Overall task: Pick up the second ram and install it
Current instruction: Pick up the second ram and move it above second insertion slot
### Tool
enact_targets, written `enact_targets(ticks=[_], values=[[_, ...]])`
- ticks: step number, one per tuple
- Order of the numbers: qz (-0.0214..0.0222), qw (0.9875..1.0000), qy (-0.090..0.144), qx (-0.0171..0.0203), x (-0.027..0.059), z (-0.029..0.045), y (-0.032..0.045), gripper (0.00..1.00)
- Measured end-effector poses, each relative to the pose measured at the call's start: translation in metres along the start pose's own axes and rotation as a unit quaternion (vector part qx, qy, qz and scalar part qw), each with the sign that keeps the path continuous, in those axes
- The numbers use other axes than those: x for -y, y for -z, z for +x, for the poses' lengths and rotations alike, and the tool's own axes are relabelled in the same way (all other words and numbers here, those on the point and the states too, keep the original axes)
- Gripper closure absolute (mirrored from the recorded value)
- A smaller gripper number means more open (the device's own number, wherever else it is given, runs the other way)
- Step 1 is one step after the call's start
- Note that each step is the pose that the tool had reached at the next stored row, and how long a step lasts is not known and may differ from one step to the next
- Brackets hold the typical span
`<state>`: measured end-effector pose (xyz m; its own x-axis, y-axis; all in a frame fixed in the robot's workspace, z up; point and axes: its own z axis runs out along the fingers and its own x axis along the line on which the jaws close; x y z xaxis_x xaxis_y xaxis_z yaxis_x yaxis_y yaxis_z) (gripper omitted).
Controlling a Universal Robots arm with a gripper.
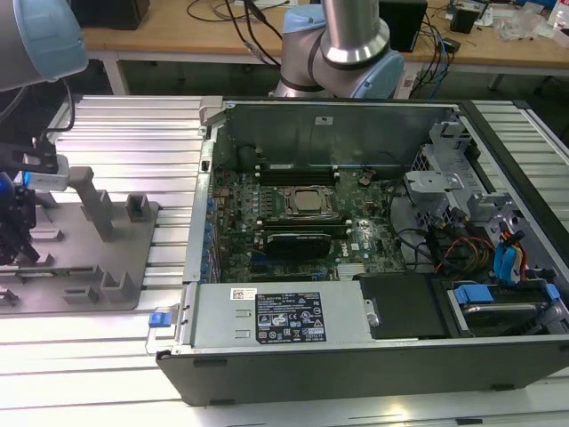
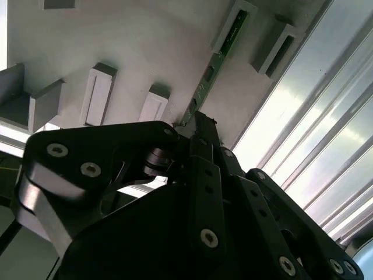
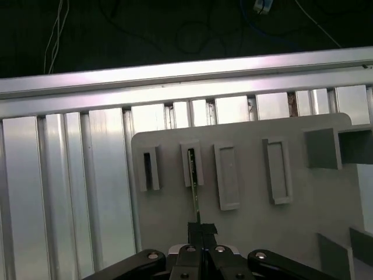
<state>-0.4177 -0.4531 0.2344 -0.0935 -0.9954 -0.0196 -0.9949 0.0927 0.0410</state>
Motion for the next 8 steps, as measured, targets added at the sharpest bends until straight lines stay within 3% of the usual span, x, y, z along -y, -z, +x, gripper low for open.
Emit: enact_targets(ticks=[2,7,8], values=[[-0.001,1.0,0.007,-0.0019,0.0003,0.0001,-0.0042,0.92],[-0.0011,0.9999,0.011,-0.0022,0.0002,0.0001,-0.0043,0.92],[-0.0011,0.9999,0.011,-0.0023,0.0002,0.0001,-0.0043,0.79]])
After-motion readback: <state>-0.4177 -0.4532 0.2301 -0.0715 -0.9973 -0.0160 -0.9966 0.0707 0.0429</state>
